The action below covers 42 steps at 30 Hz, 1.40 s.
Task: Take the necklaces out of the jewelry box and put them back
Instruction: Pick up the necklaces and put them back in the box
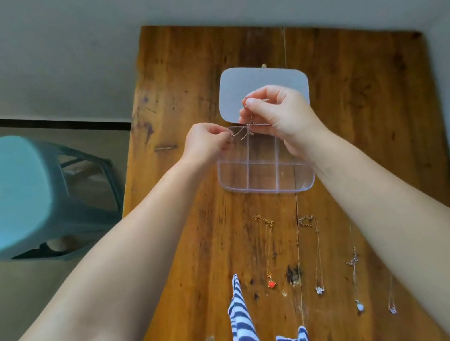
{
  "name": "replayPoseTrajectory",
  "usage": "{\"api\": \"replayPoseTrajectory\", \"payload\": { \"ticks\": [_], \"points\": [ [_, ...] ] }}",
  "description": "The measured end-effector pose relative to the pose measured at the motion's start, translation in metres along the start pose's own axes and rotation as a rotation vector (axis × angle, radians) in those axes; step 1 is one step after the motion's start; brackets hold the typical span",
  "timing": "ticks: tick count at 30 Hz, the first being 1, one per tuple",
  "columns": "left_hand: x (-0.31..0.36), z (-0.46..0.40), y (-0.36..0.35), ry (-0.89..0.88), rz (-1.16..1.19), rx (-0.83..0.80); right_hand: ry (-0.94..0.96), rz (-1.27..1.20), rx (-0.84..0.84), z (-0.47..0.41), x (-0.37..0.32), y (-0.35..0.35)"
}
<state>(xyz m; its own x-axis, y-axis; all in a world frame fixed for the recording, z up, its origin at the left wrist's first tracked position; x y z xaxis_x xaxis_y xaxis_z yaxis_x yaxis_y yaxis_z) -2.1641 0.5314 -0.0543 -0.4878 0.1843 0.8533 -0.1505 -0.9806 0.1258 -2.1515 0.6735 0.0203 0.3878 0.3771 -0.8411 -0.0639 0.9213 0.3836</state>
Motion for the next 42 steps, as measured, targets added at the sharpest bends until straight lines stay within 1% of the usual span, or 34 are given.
{"api": "replayPoseTrajectory", "payload": {
  "ticks": [2,4,6,8,10,12,15,18,20,22,24,25,27,29,32,34,39,42],
  "points": [
    [0.005,-0.002,0.0,-0.052,-0.122,-0.007,-0.025,0.017,0.001,-0.006,0.012,-0.006],
    [0.015,-0.001,-0.005,-0.161,-0.327,-0.013,-0.045,0.055,-0.005,-0.012,0.023,-0.012],
    [0.023,0.002,-0.009,-0.283,-0.533,0.014,-0.067,0.138,-0.019,-0.019,0.034,-0.019],
    [0.024,0.005,-0.01,-0.349,-0.663,0.038,-0.064,0.295,-0.03,-0.025,0.043,-0.025],
    [0.018,0.007,-0.011,-0.374,-0.726,0.035,-0.003,0.518,-0.031,-0.028,0.045,-0.032],
    [0.011,0.008,-0.01,-0.381,-0.729,0.033,0.077,0.702,-0.048,-0.028,0.043,-0.042],
    [0.003,0.012,-0.008,-0.365,-0.713,0.026,0.149,0.811,-0.085,-0.025,0.042,-0.05],
    [0.002,0.027,-0.007,-0.403,-0.662,0.055,0.193,0.755,-0.022,-0.013,0.032,-0.037],
    [-0.002,0.049,-0.006,-0.45,-0.546,0.087,0.235,0.665,-0.017,0.008,0.028,-0.027],
    [-0.016,0.08,-0.007,-0.472,-0.438,0.117,0.271,0.667,-0.106,0.04,0.041,-0.029],
    [-0.046,0.111,-0.013,-0.419,-0.401,0.119,0.245,0.783,-0.222,0.072,0.077,-0.037],
    [-0.065,0.125,-0.021,-0.365,-0.414,0.097,0.216,0.87,-0.254,0.084,0.098,-0.039],
    [-0.104,0.145,-0.042,-0.239,-0.501,0.015,0.138,0.99,-0.244,0.099,0.136,-0.037],
    [-0.134,0.16,-0.061,-0.159,-0.639,-0.038,0.094,0.98,-0.176,0.105,0.156,-0.034],
    [-0.152,0.174,-0.08,-0.179,-0.843,-0.031,0.132,0.99,-0.066,0.104,0.159,-0.038],
    [-0.158,0.181,-0.092,-0.211,-0.901,-0.053,0.16,1.035,-0.038,0.103,0.158,-0.043],
    [-0.157,0.189,-0.103,-0.294,-0.893,-0.104,0.217,1.128,-0.057,0.103,0.156,-0.052],
    [-0.154,0.189,-0.102,-0.289,-0.869,-0.095,0.17,1.107,-0.078,0.101,0.156,-0.053]
  ]
}}
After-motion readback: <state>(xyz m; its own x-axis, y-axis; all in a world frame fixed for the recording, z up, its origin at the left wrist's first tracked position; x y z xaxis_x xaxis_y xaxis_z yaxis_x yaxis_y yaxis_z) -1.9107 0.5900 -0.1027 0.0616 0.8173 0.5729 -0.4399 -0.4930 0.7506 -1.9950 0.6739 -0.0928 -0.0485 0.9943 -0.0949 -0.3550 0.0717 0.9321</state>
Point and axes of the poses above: each hand's wrist, its own z-axis away from the middle knuckle, its own y-axis out of the back of the hand, x = y × z, the point moved 10 cm from there along -z, towards the middle knuckle, and after that the axes turned 13 degrees about z, right-handed, at the moved point
